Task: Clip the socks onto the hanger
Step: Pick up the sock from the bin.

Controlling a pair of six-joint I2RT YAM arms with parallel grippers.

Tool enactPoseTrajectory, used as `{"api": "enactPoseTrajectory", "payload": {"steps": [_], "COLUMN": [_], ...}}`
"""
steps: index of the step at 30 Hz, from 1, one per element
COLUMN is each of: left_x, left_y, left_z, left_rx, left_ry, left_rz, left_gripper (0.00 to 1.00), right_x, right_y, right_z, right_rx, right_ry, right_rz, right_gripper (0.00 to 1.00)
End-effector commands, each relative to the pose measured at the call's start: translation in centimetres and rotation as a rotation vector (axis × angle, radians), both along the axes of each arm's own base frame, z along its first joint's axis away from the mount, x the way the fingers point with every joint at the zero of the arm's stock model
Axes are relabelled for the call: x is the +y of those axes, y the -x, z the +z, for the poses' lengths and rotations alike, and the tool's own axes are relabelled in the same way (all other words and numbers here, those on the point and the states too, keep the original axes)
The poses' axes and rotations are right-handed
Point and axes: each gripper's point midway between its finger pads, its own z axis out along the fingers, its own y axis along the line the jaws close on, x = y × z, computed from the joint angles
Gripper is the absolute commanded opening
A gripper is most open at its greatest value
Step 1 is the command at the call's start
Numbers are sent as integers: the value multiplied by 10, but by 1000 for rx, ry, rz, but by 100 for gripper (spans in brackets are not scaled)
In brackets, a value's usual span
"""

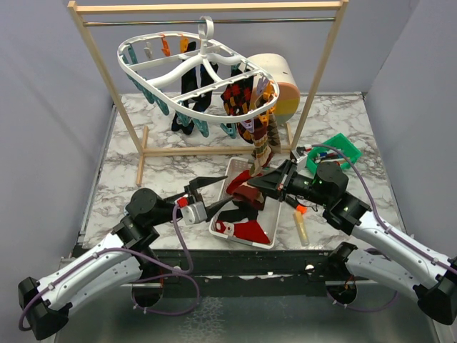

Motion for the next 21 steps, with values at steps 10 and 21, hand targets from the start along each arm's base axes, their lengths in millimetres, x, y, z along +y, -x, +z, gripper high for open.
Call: {"api": "enactPoseTrajectory", "payload": {"steps": [10,21], "left_x": [-8,-14], "left_y": [7,5], "left_z": [2,-1], "left_rx": [-28,-20], "left_ry": [-44,-60], "left_rz": [-63,-73], "left_gripper": [49,30], "right_x": [0,0], "right_y": [3,3], "right_z": [3,2], "right_rx": [-2,-2], "right_ry": [-25,-21], "right_rz": [18,21], "right_gripper": [0,0]}}
